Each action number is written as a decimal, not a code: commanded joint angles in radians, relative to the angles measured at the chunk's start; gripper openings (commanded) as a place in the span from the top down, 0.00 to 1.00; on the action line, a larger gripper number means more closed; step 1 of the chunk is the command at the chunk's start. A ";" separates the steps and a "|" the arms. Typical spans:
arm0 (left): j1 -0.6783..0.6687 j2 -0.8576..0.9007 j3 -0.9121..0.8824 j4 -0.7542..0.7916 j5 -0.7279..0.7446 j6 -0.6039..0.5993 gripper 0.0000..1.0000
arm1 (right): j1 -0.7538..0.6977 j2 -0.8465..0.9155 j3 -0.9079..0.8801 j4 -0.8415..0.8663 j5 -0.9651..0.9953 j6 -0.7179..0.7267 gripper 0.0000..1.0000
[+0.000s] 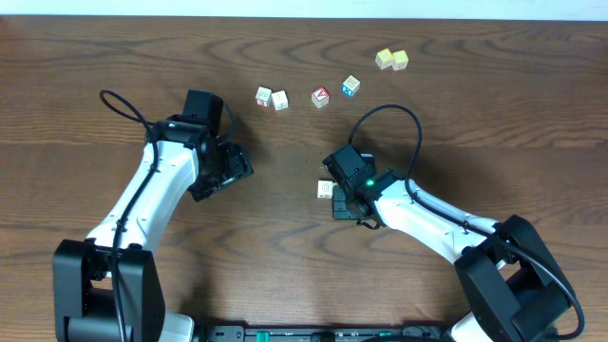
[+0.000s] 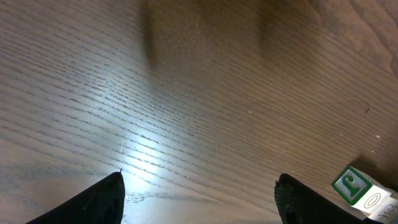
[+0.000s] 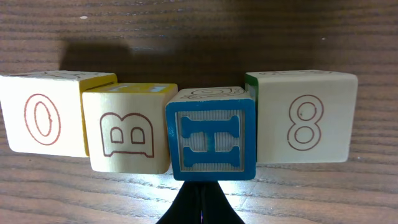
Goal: Lift 4 blocks
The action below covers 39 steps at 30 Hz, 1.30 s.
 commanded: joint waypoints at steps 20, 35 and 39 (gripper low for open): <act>0.002 -0.002 -0.002 0.000 -0.013 -0.005 0.23 | -0.011 0.010 -0.007 0.029 0.017 -0.034 0.99; 0.002 -0.002 -0.002 0.000 -0.013 -0.005 0.22 | -0.022 -0.127 0.066 -0.129 0.013 -0.035 0.99; 0.002 -0.002 -0.002 0.000 -0.013 -0.005 0.22 | -0.091 -0.219 0.069 -0.168 -0.003 -0.080 0.99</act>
